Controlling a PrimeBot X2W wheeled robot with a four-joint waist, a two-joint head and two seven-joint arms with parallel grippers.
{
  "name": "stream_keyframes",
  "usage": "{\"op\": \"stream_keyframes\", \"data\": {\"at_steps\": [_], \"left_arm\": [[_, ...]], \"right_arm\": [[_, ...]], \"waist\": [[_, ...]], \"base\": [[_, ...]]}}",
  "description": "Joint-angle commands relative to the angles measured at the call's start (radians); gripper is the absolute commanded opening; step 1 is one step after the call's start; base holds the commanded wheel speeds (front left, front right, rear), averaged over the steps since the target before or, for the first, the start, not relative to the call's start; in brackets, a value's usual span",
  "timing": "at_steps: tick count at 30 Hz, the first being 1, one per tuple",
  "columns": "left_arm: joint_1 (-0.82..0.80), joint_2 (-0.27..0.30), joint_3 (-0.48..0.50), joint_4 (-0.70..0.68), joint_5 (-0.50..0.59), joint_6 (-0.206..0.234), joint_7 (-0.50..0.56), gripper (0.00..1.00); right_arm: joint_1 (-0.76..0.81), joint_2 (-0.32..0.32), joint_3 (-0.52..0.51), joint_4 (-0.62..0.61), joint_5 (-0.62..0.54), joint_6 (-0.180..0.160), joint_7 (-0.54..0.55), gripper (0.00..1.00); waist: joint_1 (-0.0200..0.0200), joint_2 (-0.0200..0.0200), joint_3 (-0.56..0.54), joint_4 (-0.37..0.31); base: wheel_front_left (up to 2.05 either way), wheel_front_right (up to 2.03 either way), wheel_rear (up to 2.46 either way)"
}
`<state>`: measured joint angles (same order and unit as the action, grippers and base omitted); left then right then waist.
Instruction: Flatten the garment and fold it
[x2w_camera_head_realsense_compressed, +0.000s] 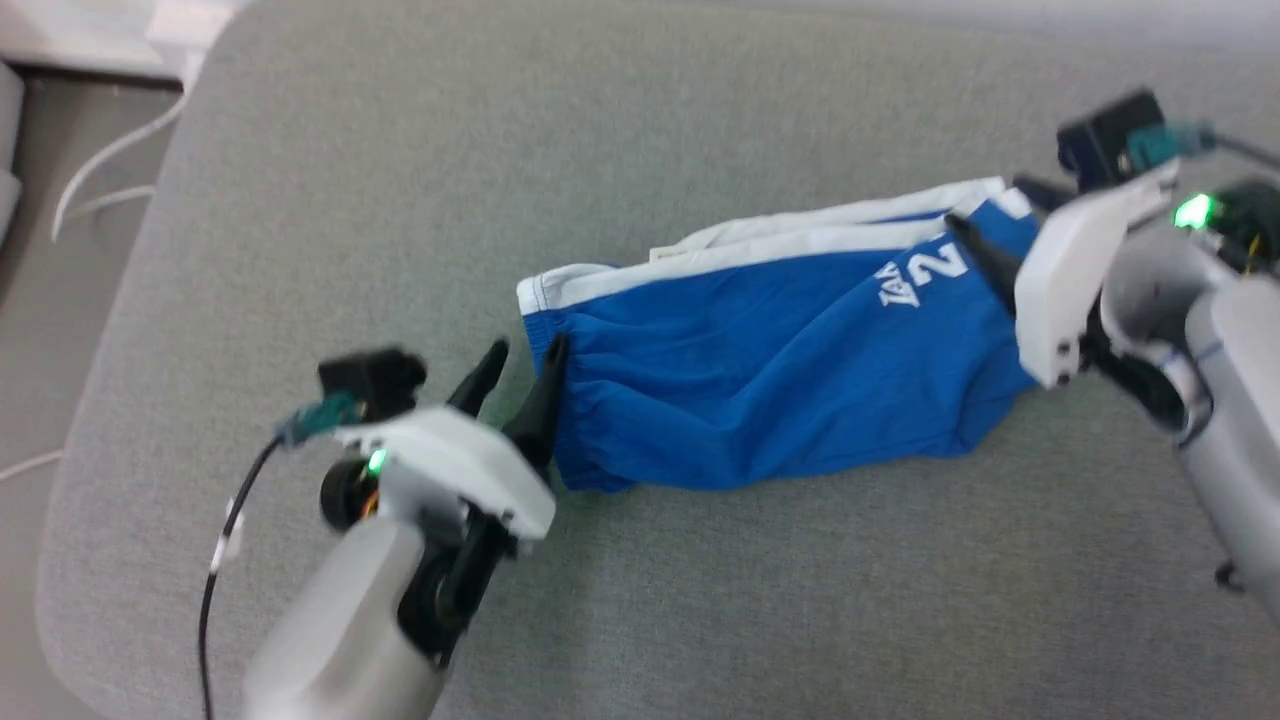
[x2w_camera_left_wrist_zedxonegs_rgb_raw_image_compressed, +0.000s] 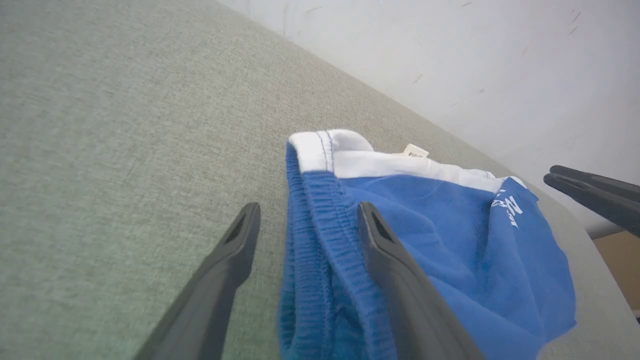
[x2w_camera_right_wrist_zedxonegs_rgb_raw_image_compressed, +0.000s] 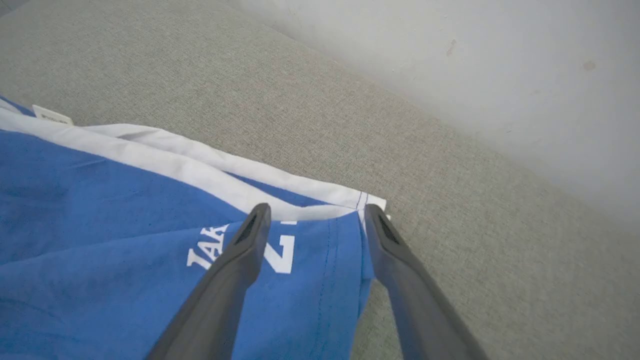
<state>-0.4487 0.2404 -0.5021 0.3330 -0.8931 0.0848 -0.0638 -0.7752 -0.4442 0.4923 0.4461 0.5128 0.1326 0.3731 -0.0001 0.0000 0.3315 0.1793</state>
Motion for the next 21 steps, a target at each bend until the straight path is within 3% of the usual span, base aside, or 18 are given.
{"op": "stream_keyframes", "data": {"at_steps": [1,5,9,15,18,21], "left_arm": [[0.039,0.013,0.003,-0.028,-0.005,0.011,-0.009,1.0],[0.13,0.037,0.004,-0.11,-0.006,0.046,-0.014,1.0],[0.195,0.045,0.002,-0.169,0.005,0.086,-0.03,1.0],[0.227,0.034,-0.017,-0.167,0.027,0.121,-0.044,1.0],[0.222,0.034,-0.023,-0.118,0.048,0.148,-0.05,1.0],[0.217,0.037,-0.024,-0.065,0.07,0.183,-0.055,1.0]], "right_arm": [[0.04,-0.001,-0.014,-0.014,0.011,-0.002,-0.014,1.0],[0.149,0.011,-0.08,-0.072,0.013,-0.002,-0.064,1.0],[0.275,0.056,-0.208,-0.149,-0.026,-0.002,-0.147,1.0],[0.487,0.213,-0.421,-0.32,-0.192,-0.002,-0.309,1.0],[0.576,0.307,-0.467,-0.391,-0.258,-0.002,-0.349,1.0],[0.633,0.36,-0.487,-0.443,-0.295,-0.002,-0.372,1.0]], "waist": [[0.0001,0.0,-0.074,-0.015],[0.0001,0.0,-0.129,-0.027],[0.0001,0.0,-0.168,-0.037],[0.0001,0.0,-0.189,-0.066],[0.0001,0.0,-0.186,-0.092],[0.0001,0.0,-0.18,-0.123]], "base": [[0.0,0.0,0.0],[0.0,0.0,0.0],[0.0,0.0,0.0],[0.0,0.0,0.0],[0.0,0.0,0.0],[0.0,0.0,0.0]]}}
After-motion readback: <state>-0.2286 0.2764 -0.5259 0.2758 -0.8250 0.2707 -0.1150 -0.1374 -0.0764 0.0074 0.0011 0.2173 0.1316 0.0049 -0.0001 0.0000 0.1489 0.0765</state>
